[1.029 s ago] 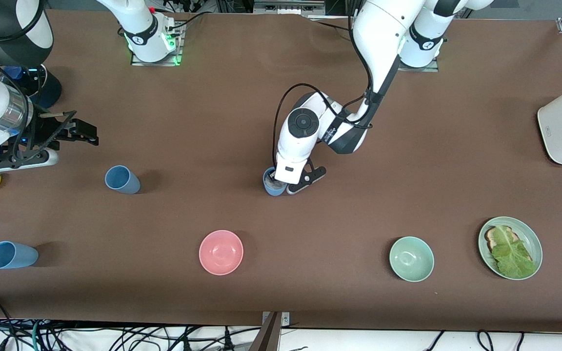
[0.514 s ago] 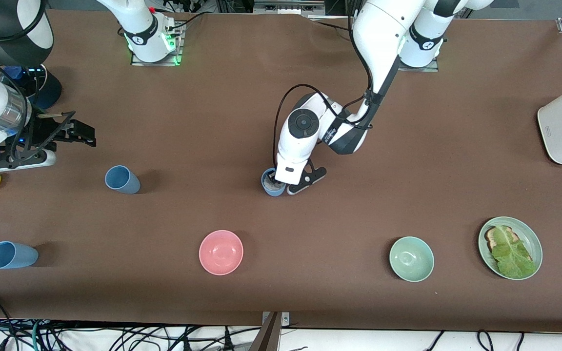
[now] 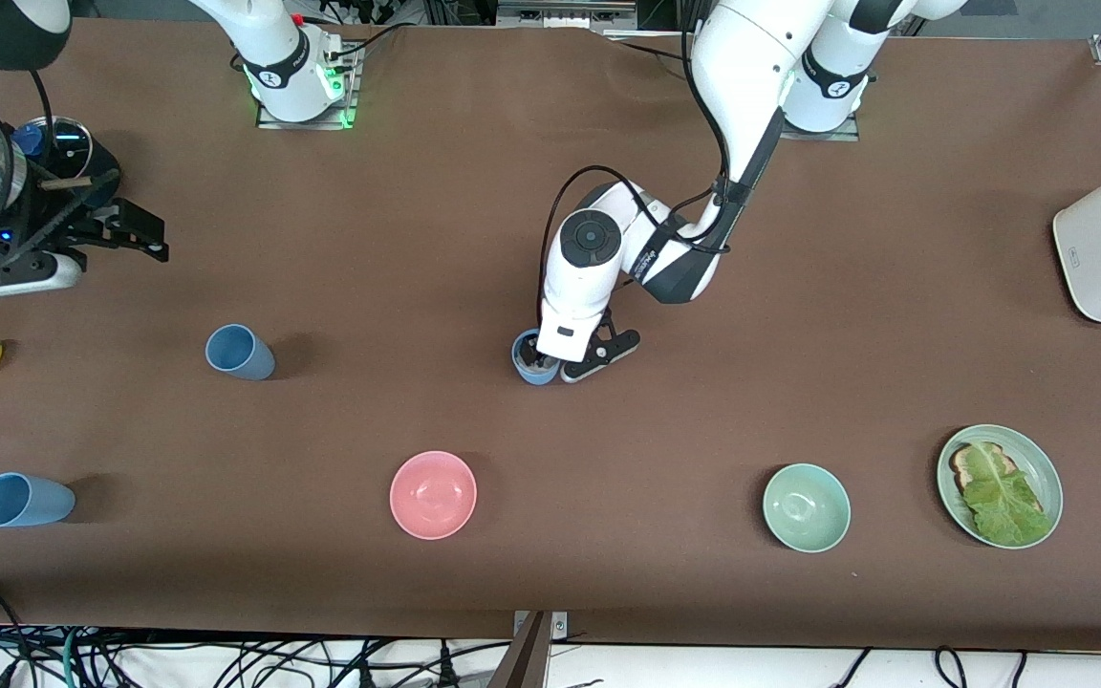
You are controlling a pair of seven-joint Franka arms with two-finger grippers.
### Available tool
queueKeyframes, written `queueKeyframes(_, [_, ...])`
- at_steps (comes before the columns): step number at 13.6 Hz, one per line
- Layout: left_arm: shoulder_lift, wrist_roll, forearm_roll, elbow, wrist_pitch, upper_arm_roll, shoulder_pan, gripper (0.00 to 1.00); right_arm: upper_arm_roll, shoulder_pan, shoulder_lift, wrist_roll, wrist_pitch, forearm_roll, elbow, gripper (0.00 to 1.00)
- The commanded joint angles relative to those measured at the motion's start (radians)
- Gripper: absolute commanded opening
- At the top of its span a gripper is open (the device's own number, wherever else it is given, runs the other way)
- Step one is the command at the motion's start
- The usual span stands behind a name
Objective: Stack blue cups with both arms
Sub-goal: 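Lower the tissue cup onto the table and open the left gripper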
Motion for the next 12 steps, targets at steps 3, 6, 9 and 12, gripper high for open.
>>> queueKeyframes(3, [-0.013, 0.009, 0.019, 0.027, -0.008, 0.007, -0.008, 1.0, -0.016, -0.006, -0.019, -0.012, -0.01, 0.0, -0.038, 1.0])
queueKeyframes(6, [-0.046, 0.025, 0.019, 0.024, -0.029, 0.007, -0.008, 1.0, -0.016, -0.006, -0.02, -0.013, 0.026, -0.002, -0.069, 1.0])
queueKeyframes(9, [-0.088, 0.066, 0.018, 0.024, -0.09, 0.006, -0.006, 1.0, -0.016, -0.007, -0.02, -0.016, 0.031, -0.006, -0.083, 1.0])
queueKeyframes(12, [-0.127, 0.092, 0.012, 0.024, -0.149, 0.004, -0.003, 1.0, -0.016, -0.007, -0.022, -0.019, 0.033, -0.026, -0.088, 1.0])
